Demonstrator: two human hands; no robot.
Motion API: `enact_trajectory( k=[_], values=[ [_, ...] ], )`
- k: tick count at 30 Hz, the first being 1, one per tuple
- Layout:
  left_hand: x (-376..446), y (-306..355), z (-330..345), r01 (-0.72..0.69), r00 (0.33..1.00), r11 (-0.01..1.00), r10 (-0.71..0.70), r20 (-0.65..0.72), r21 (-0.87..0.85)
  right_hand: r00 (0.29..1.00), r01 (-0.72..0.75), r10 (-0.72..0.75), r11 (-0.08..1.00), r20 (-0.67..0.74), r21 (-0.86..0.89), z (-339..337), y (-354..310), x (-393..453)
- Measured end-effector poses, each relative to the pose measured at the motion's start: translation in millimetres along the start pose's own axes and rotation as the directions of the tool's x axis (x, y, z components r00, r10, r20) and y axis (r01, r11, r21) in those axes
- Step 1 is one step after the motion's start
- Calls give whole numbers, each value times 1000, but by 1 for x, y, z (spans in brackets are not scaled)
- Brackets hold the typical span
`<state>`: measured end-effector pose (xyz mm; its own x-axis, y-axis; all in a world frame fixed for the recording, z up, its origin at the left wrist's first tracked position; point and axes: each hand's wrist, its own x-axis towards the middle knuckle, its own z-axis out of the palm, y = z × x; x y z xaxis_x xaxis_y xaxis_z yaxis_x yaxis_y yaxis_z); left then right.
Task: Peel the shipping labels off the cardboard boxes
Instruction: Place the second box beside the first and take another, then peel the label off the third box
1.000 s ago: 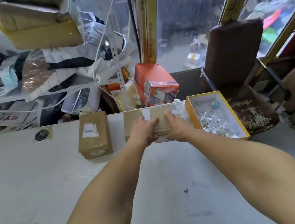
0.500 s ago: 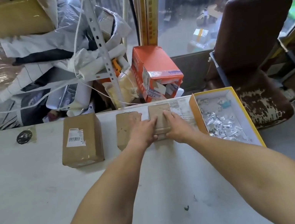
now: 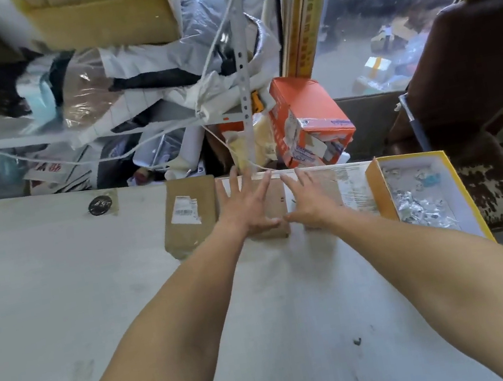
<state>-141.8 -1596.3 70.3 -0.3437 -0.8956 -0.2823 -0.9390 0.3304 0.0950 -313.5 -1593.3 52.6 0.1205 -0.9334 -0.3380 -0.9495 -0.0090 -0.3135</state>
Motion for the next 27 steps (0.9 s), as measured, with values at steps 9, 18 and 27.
enact_trajectory(
  k=[9, 18, 27],
  values=[
    [-71, -159, 18, 185, 981, 982, -183, 64, -39, 987, 107, -120, 987, 105, 120, 65, -154, 8],
    [-76, -199, 52, 79, 995, 984, -69, 71, -162, 1000, -17, 15, 984, 11, 178, 107, -191, 6],
    [-118, -201, 64, 26, 998, 992, -19, 57, -127, 1000, 10, -9, 992, -7, 124, 122, -199, -40]
  ],
)
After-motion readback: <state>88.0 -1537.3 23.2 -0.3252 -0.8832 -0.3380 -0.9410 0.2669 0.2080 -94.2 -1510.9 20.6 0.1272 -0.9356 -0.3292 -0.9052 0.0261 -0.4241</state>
